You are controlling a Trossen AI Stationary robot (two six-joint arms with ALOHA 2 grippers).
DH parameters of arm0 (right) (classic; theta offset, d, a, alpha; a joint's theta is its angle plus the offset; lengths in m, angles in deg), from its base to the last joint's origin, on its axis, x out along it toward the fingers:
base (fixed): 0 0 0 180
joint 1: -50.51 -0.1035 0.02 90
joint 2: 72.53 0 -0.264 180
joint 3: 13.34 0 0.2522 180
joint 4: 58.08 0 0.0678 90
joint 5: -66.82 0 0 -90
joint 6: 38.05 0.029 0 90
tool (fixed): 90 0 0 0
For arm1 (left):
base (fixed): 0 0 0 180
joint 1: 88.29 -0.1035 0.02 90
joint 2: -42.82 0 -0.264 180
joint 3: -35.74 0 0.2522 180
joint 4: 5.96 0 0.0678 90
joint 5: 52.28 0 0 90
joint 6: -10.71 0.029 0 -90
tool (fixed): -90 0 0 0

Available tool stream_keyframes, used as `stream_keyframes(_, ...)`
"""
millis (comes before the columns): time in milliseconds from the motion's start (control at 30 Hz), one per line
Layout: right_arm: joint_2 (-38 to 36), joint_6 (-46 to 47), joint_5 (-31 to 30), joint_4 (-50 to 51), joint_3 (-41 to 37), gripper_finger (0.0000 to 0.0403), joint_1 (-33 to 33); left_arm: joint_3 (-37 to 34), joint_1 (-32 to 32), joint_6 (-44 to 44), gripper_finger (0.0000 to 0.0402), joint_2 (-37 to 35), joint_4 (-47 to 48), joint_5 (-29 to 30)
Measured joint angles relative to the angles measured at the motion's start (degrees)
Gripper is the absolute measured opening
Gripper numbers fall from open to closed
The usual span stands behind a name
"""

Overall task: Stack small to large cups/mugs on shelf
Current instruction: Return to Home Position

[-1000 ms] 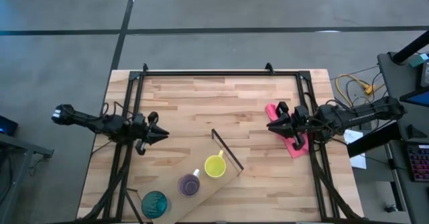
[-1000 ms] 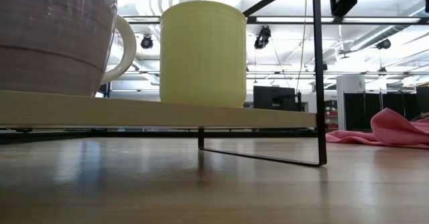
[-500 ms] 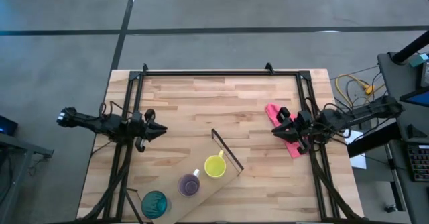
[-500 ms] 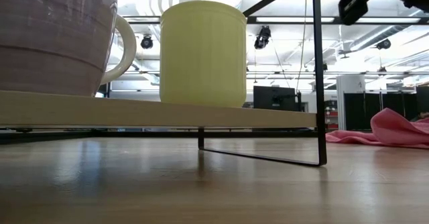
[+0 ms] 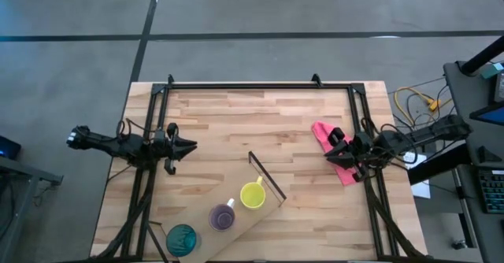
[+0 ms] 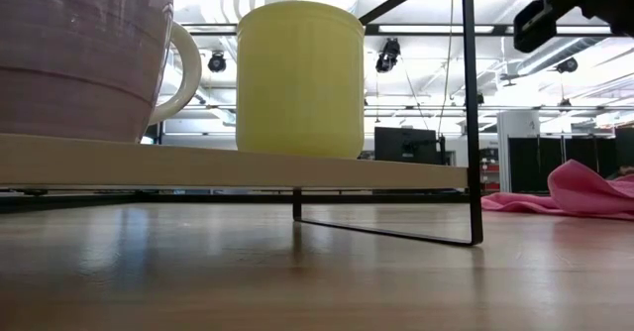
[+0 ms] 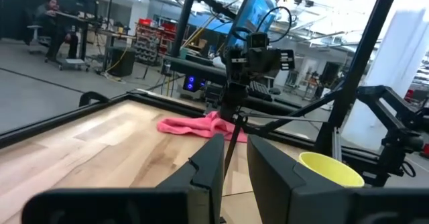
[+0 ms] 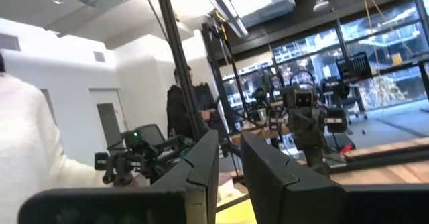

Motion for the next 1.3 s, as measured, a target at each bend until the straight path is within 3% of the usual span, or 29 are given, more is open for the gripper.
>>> stream_keyframes(500, -8.80, -2.35, 0.85, 6.56, -0.83, 0.0059, 0.00, -0.07, 0.00, -0.09, 0.0052, 0.07, -0.09, -0.02)
stream_keyframes(633, -11.50, -2.67, 4.56, 9.06, -0.83, 0.0059, 0.02, -0.09, 0.00, -0.09, 0.0052, 0.03, -0.11, -0.04)
stream_keyframes(1067, -23.49, -3.97, 6.57, 28.91, -0.83, 0.0059, 0.02, -0.09, 0.00, -0.09, 0.0052, 0.10, -0.10, -0.06)
stream_keyframes(1300, -25.09, -3.99, 6.51, 34.44, -0.83, 0.0059, 0.02, -0.09, 0.00, -0.09, 0.0052, 0.09, -0.09, -0.07)
